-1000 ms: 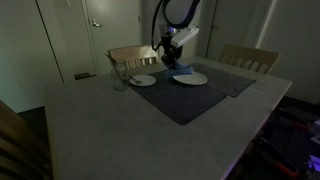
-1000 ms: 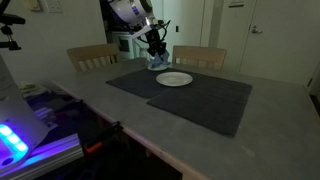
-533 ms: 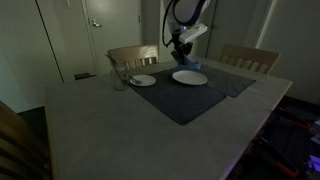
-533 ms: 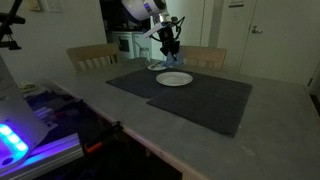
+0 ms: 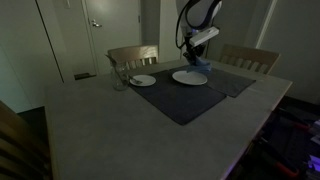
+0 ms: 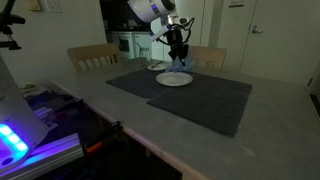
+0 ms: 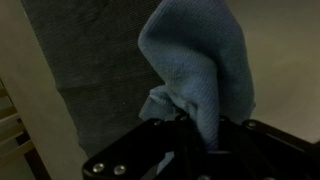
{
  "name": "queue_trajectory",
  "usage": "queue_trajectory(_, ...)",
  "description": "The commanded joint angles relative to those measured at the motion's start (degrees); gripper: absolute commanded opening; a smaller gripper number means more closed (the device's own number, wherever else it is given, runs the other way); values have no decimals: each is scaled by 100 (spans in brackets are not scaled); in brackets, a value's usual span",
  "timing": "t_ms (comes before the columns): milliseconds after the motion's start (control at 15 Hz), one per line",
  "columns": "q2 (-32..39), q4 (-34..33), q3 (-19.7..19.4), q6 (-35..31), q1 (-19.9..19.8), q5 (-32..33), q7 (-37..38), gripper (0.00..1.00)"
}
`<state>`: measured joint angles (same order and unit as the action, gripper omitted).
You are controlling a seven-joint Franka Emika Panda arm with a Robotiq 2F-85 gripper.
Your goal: Wipe the plate with the towel
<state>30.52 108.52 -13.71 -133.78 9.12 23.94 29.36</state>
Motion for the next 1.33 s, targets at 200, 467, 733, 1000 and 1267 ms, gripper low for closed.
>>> queue_trajectory(200, -286, 1095, -308, -597, 61, 795, 793, 4)
queue_trajectory(467, -170, 1512, -474, -1207, 130, 1393, 1863, 4)
queue_trajectory(733, -171, 1731, -466, -1671, 111, 1736, 2673, 4)
queue_trajectory(1000, -324, 1646, -469, -1507, 142, 2126, 3041, 4)
queue_trajectory(1267, -485, 1457, -313, -1468, 58, 2573, 3256, 4)
